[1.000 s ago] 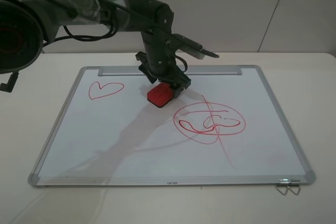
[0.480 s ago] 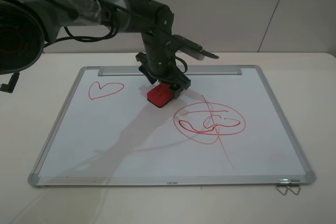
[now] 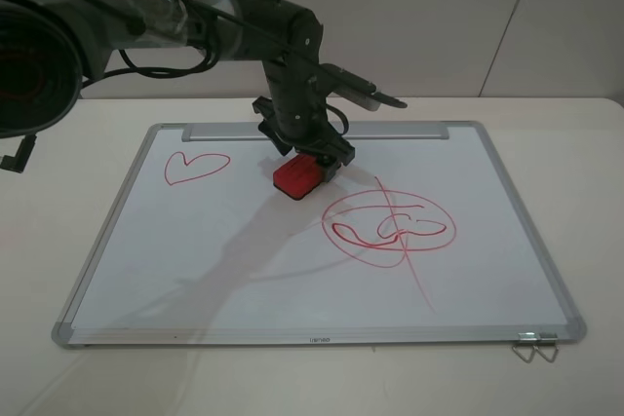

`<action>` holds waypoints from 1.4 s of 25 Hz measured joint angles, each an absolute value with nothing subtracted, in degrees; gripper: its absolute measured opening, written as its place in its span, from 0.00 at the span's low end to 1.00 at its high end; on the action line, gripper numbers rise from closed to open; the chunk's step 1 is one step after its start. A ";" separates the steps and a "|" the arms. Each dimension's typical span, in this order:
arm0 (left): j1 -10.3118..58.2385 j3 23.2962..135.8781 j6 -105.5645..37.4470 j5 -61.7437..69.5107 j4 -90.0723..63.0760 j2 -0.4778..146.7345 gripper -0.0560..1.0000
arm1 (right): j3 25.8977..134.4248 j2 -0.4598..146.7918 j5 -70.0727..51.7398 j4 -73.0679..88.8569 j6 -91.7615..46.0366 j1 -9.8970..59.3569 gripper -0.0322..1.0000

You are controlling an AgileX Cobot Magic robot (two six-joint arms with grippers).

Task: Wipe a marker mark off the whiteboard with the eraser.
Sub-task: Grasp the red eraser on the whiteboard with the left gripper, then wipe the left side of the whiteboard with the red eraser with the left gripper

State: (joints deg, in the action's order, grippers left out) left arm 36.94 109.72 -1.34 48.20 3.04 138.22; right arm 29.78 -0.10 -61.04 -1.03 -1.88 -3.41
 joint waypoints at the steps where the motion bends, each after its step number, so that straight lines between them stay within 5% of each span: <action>1: 36.94 109.72 -1.34 48.20 3.04 138.22 0.79 | 29.78 -0.10 -61.04 -1.03 -1.88 -3.41 0.72; 20: 36.94 108.55 -1.34 47.32 3.04 138.33 0.78 | 29.78 -0.10 -61.04 -1.03 -1.88 -3.41 0.72; 26: 36.94 108.55 -1.14 47.13 3.45 138.33 0.58 | 29.78 -0.10 -61.04 -1.03 -1.88 -3.41 0.72; 35: 36.94 108.55 -1.09 47.13 3.62 138.33 0.59 | 29.78 -0.10 -61.04 -1.03 -1.88 -3.41 0.72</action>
